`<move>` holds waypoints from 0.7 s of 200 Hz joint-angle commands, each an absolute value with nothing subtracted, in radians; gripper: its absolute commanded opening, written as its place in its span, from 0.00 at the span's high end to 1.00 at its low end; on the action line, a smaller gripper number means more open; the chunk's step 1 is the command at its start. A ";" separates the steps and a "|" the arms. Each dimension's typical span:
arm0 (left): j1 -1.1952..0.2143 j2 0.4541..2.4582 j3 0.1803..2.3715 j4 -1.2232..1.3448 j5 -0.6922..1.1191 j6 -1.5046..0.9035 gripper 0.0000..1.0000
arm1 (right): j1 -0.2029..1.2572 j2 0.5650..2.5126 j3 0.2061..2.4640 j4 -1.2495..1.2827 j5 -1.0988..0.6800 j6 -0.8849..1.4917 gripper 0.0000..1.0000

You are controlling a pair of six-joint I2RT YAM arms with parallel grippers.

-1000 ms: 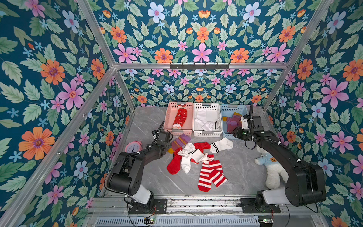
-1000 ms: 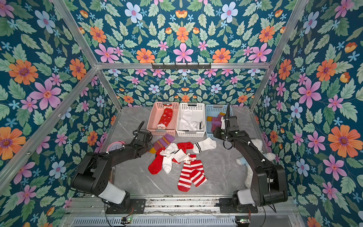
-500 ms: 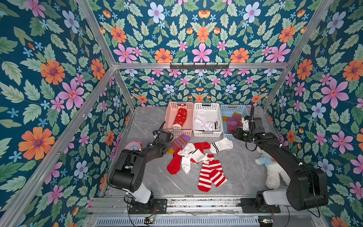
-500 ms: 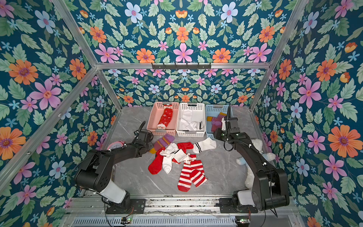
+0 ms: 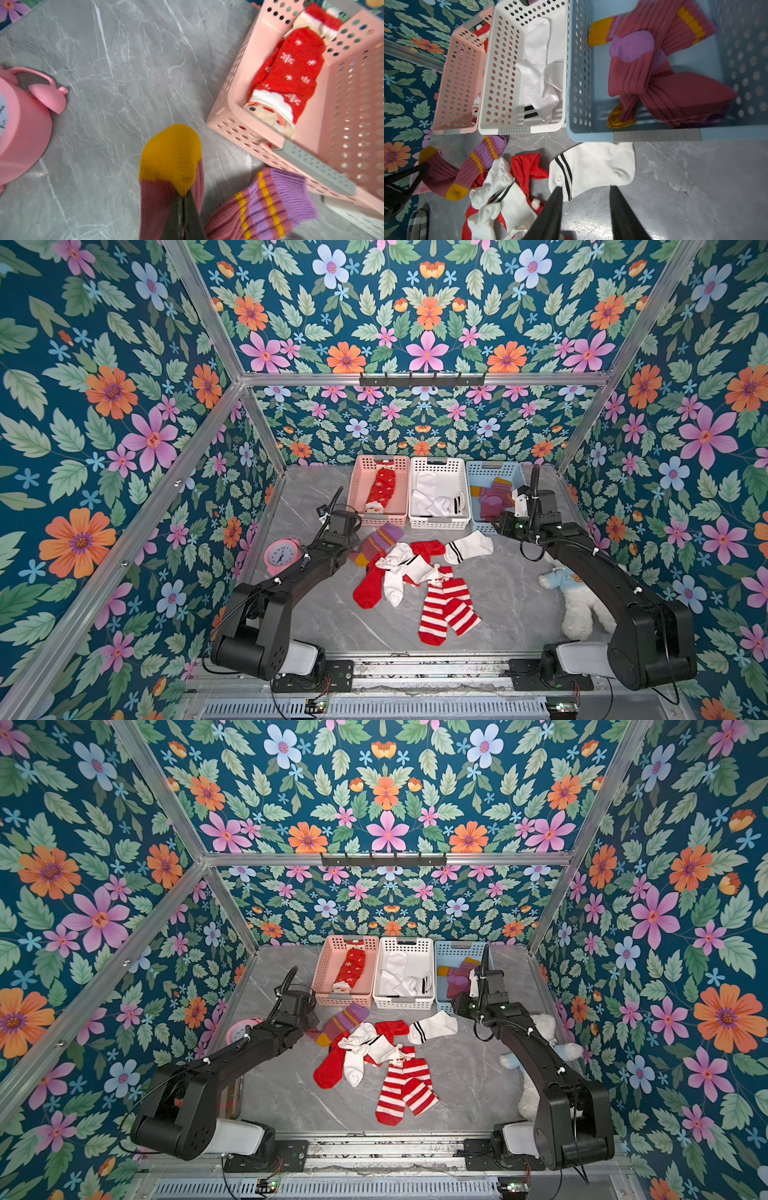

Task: Sort the socks into the basket by color
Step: Pick up the sock at the center of the board.

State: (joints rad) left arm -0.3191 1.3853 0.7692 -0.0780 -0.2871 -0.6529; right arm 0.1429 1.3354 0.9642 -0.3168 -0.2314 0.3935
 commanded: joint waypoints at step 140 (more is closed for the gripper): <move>-0.321 1.273 1.244 -0.179 0.064 -0.364 1.00 | 0.144 1.291 0.925 -0.283 -0.215 0.419 0.60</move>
